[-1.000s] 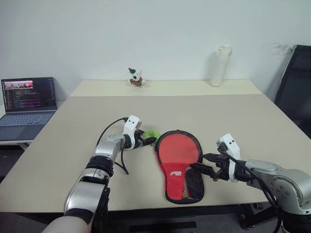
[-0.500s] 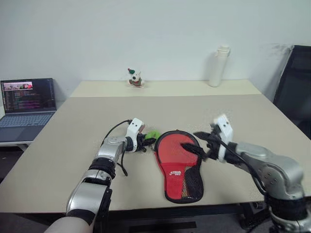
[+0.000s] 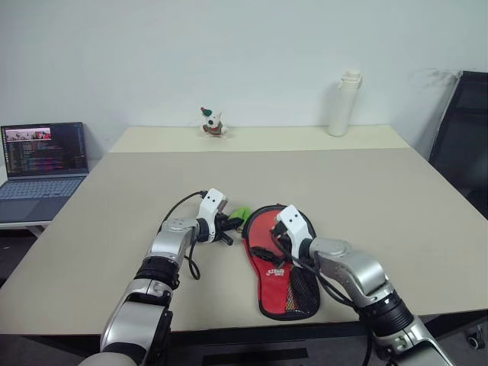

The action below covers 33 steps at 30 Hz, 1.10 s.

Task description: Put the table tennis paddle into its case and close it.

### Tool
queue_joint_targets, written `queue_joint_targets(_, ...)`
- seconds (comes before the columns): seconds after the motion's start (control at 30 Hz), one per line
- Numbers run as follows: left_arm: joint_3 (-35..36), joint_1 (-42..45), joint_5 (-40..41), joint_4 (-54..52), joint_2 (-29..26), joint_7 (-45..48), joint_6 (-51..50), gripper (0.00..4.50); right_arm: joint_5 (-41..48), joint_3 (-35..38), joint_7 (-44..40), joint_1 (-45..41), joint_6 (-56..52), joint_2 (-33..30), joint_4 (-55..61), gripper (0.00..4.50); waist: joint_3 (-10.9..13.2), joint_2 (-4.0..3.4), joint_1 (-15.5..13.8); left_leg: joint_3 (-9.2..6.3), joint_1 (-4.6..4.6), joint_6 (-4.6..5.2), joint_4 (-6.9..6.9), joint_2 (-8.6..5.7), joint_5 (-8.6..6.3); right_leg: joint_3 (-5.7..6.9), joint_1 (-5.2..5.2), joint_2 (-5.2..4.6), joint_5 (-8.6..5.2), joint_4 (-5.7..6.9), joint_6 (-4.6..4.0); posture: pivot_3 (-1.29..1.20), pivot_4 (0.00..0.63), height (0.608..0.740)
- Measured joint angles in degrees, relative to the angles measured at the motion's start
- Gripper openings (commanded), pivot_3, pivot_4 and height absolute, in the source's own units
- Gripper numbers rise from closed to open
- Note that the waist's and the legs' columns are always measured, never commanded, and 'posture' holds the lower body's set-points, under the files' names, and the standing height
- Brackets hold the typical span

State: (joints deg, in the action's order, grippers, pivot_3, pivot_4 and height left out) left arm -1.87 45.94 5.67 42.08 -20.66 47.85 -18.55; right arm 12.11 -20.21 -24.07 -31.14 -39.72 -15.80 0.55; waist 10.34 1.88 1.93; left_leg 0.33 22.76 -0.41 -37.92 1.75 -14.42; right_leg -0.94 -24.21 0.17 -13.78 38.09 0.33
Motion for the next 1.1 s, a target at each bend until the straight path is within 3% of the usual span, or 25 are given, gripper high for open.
queue_joint_targets(0.17,-0.1,2.2,-0.7,3.4,-0.3,-1.8,0.9,0.02,-2.0,0.3,-0.7,2.1,2.3,-0.1,0.6,4.5,0.0,0.04,0.0,-0.03,-0.06,0.0,0.0,0.02,0.0,0.07,0.04,0.06,0.0,0.05,0.0,0.0,0.15,0.74)
queue_joint_targets(0.6,-1.7,20.9,-9.8,31.7,4.8,-18.6,15.0,0.02,-3.3,0.9,-1.2,4.4,0.7,1.5,3.4,4.5,0.0,0.07,0.0,0.04,0.01,0.0,-0.01,-0.02,0.0,0.14,0.04,0.05,0.01,0.01,0.02,0.0,0.15,0.74)
queue_joint_targets(0.8,-3.0,25.7,-14.5,35.6,10.4,-26.3,20.4,0.02,-4.3,0.1,-1.3,7.1,-1.5,2.5,7.3,4.5,-0.1,0.09,-0.1,0.08,0.04,-0.01,0.0,-0.03,0.0,0.14,0.04,0.04,0.0,-0.02,0.03,0.0,0.15,0.74)
queue_joint_targets(1.1,-9.1,28.4,-24.2,37.7,17.3,-30.7,28.0,0.02,-4.3,-4.1,-2.1,14.3,-6.4,0.6,19.0,4.5,-0.1,0.15,-0.3,0.11,0.03,-0.03,-0.02,-0.14,0.0,0.18,0.09,-0.05,0.01,-0.04,0.09,0.0,0.15,0.74)
